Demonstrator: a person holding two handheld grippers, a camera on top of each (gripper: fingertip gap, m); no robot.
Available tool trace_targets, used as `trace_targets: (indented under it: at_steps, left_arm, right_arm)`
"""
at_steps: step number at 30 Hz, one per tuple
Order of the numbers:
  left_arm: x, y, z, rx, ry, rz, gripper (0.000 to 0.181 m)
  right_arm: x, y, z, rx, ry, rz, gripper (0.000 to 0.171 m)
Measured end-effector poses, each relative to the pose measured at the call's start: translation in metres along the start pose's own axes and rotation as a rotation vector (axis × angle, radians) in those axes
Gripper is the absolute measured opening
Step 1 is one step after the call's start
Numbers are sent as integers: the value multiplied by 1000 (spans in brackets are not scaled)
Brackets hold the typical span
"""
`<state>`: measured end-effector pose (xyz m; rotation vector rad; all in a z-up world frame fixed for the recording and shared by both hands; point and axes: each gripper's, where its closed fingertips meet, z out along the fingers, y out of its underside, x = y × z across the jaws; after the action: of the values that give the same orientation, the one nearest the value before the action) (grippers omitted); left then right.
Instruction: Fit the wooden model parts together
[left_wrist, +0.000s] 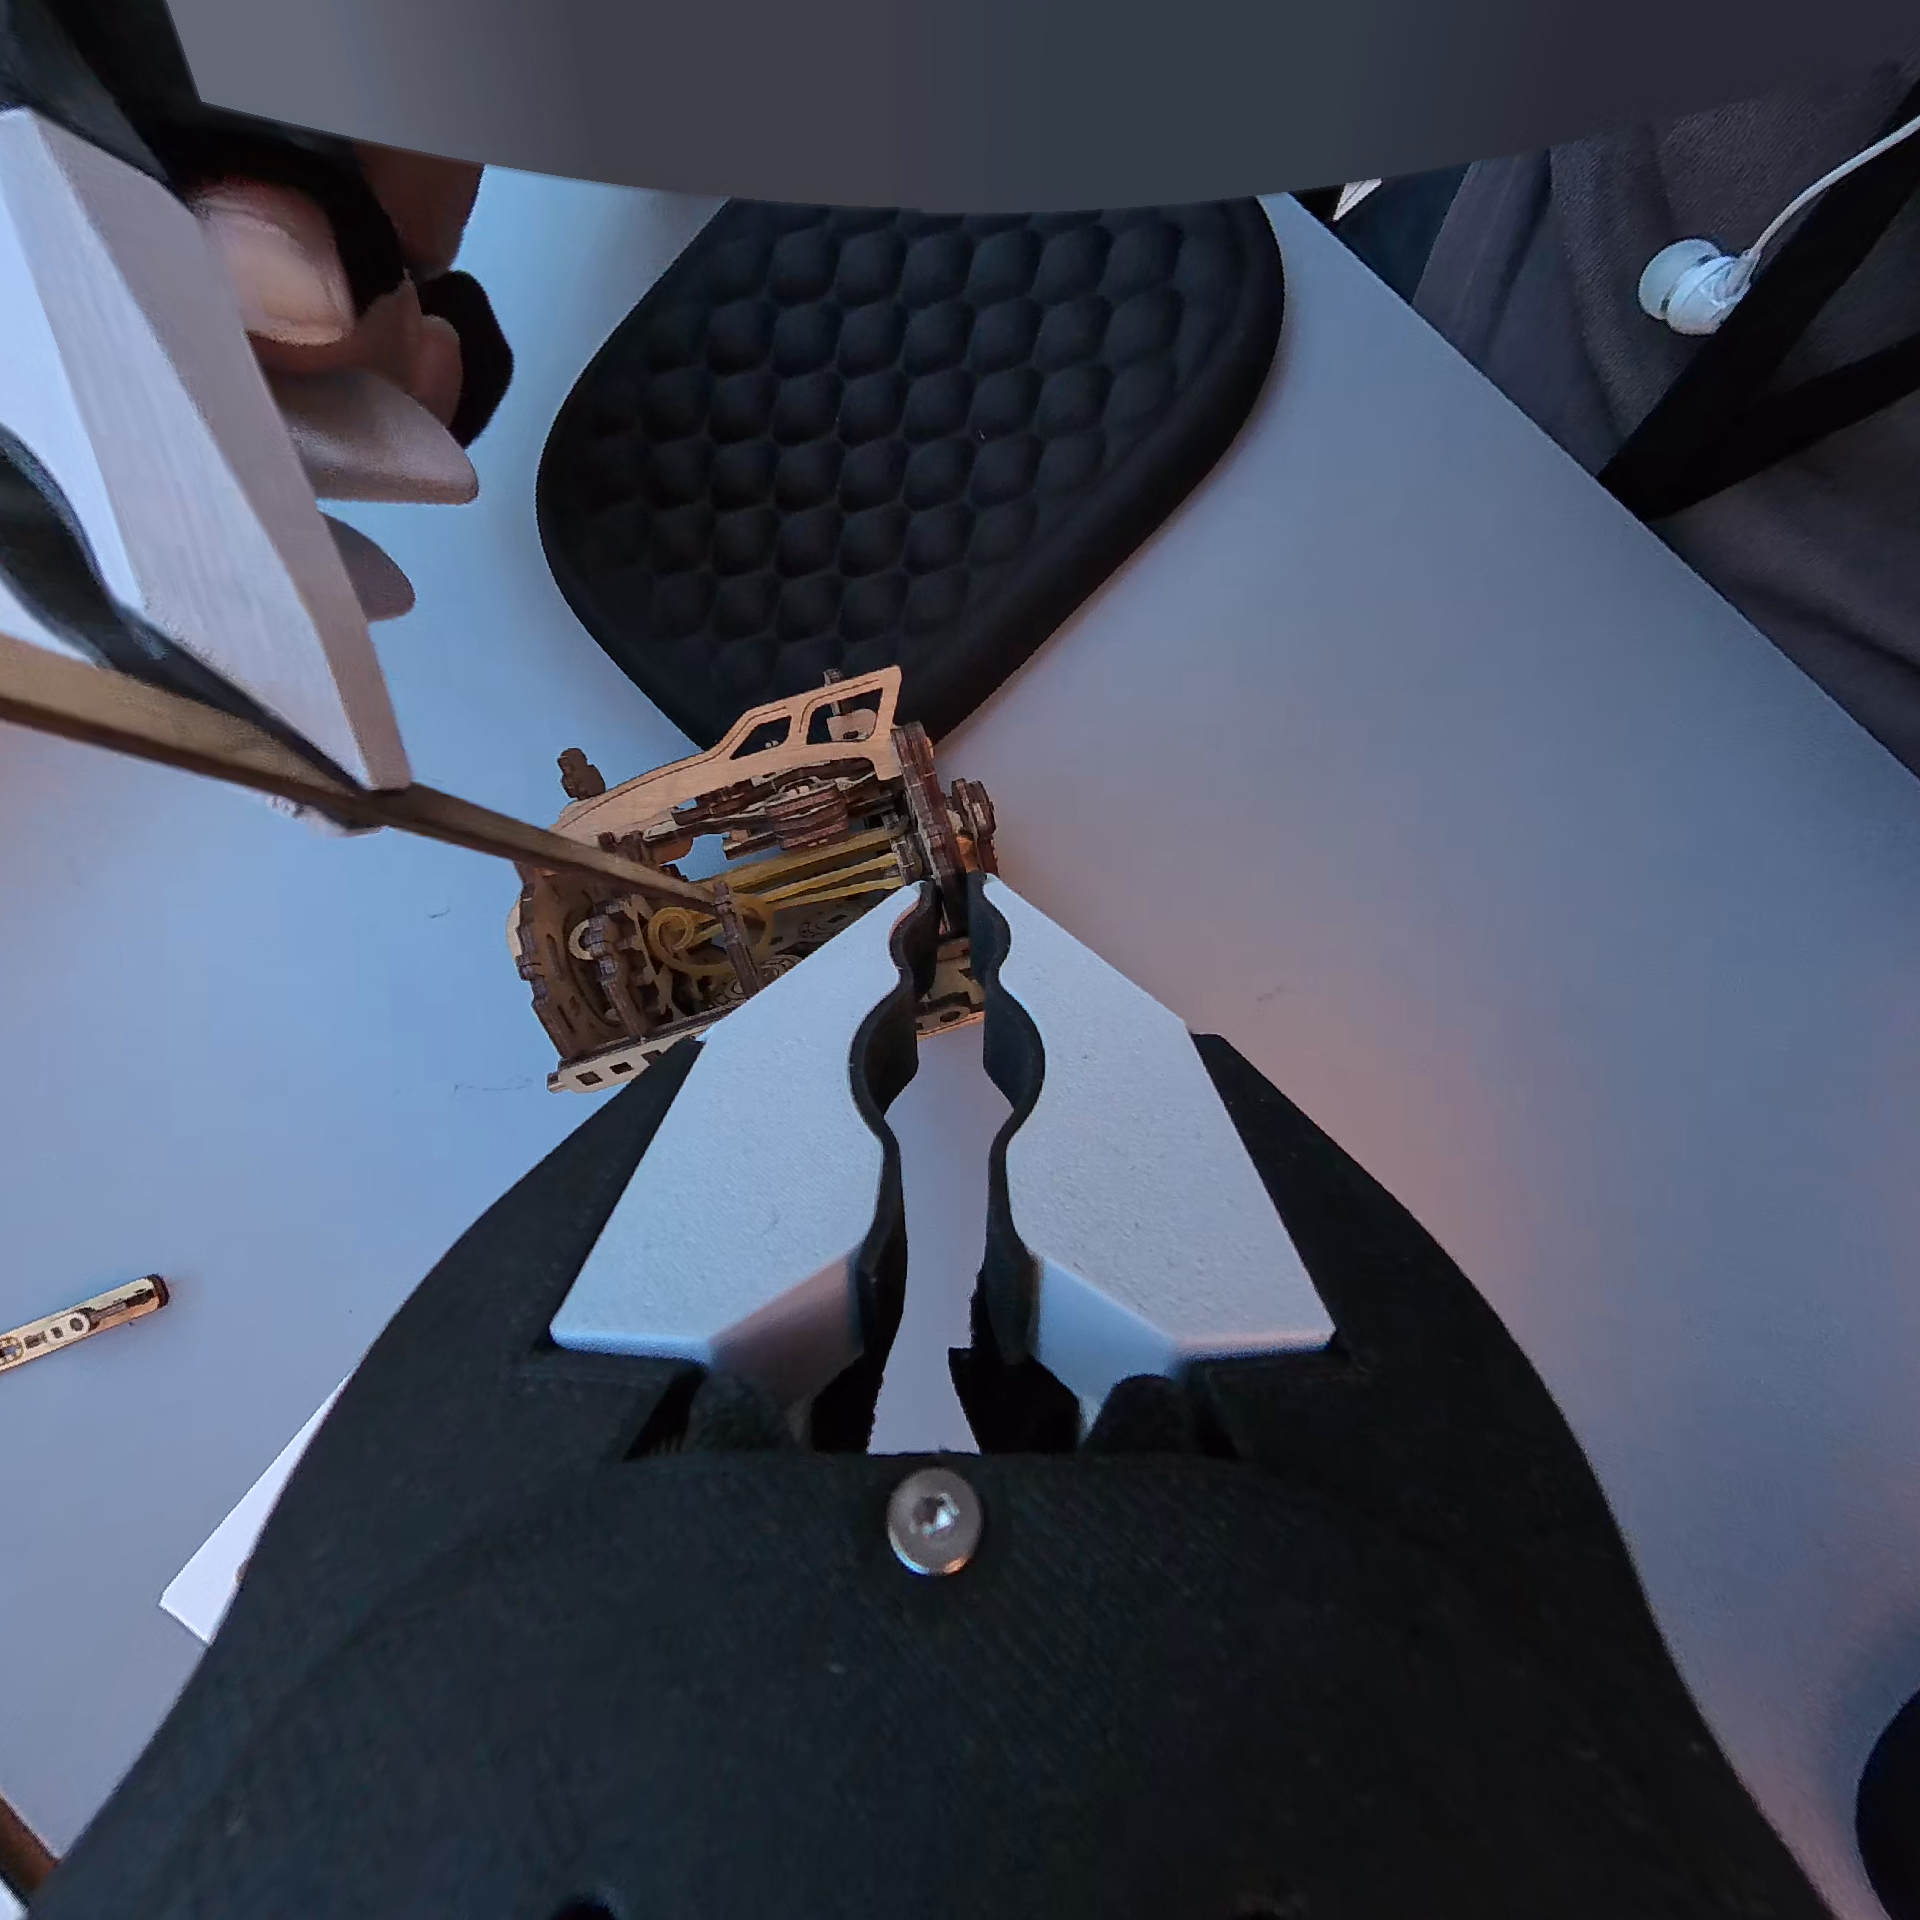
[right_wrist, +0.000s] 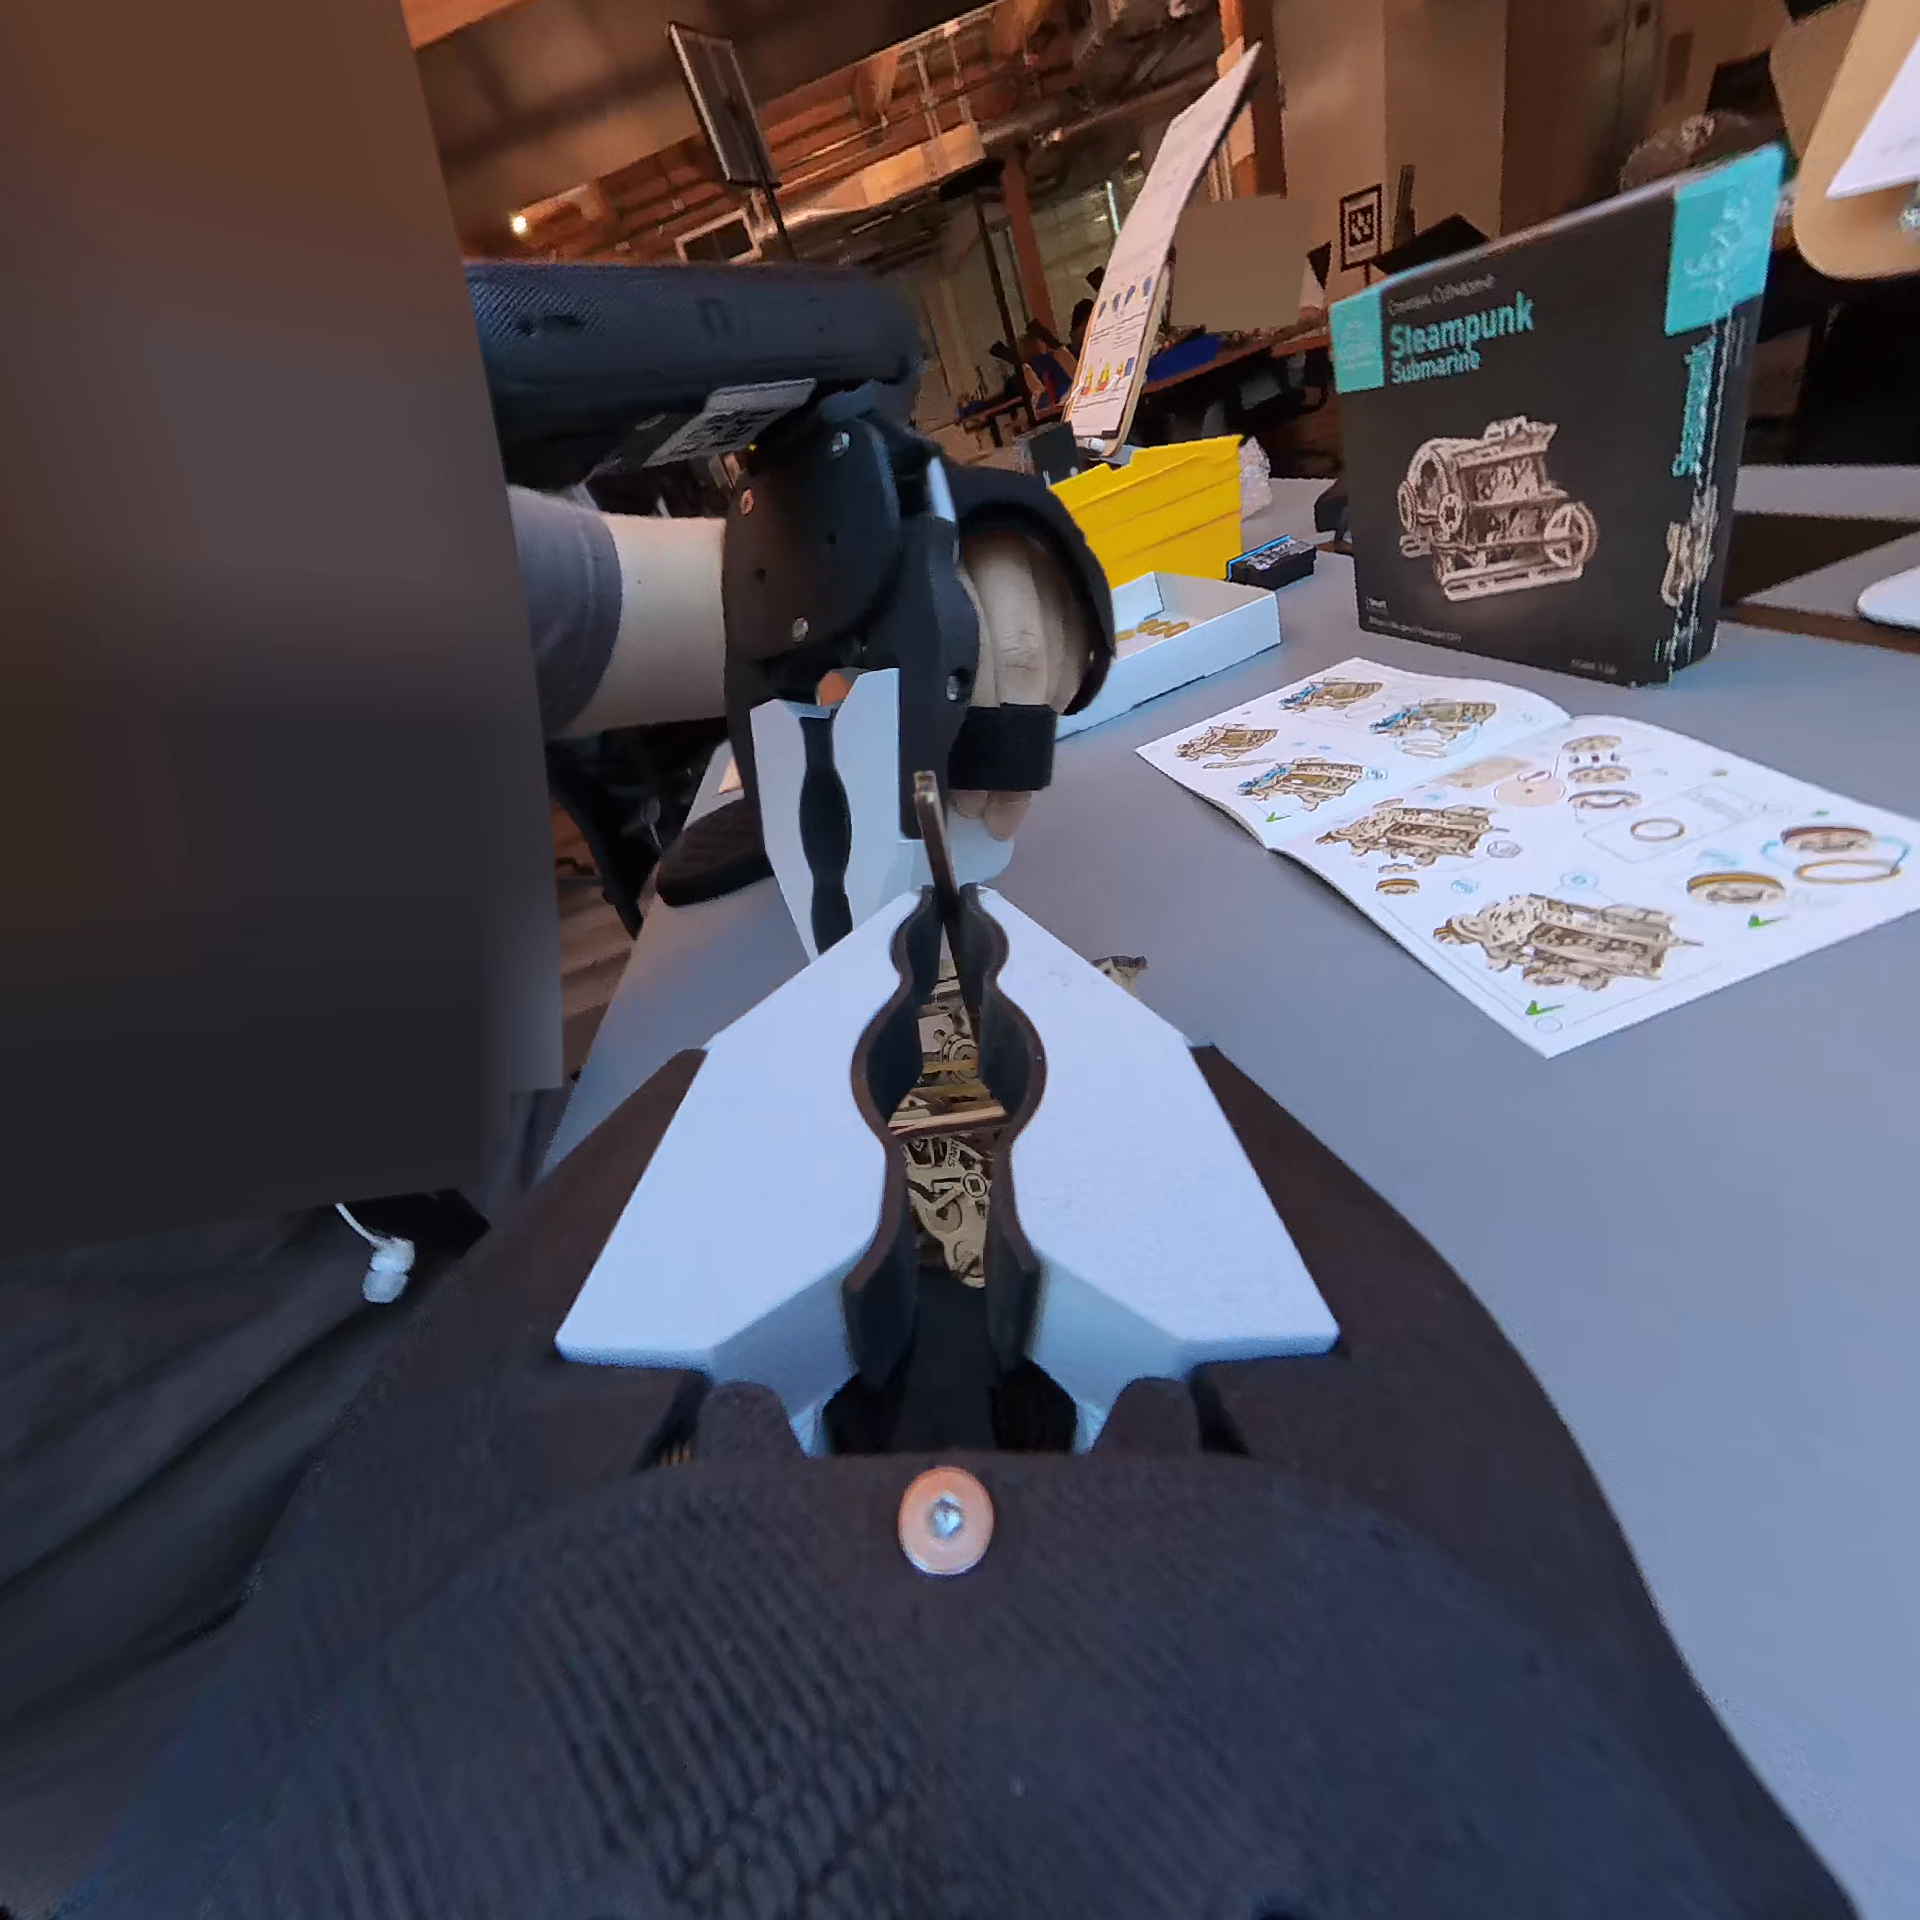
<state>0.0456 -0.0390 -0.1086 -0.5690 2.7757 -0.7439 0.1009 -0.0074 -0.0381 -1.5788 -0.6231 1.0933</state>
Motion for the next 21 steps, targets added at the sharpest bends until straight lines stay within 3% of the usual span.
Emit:
trace_targets:
  at_steps: [8, 17, 21]
  left_arm:
    - [0, 0, 0, -1, 0, -2, 3]
    - [-3, 2, -1, -1, -16, -15, 3]
    - [-4, 2, -1, -4, -26, -15, 3]
  right_arm:
    - [17, 12, -3, 20, 3, 297, 0]
    - [9, 15, -6, 52, -28, 390, 0]
    - [3, 17, -4, 49, 47, 316, 0]
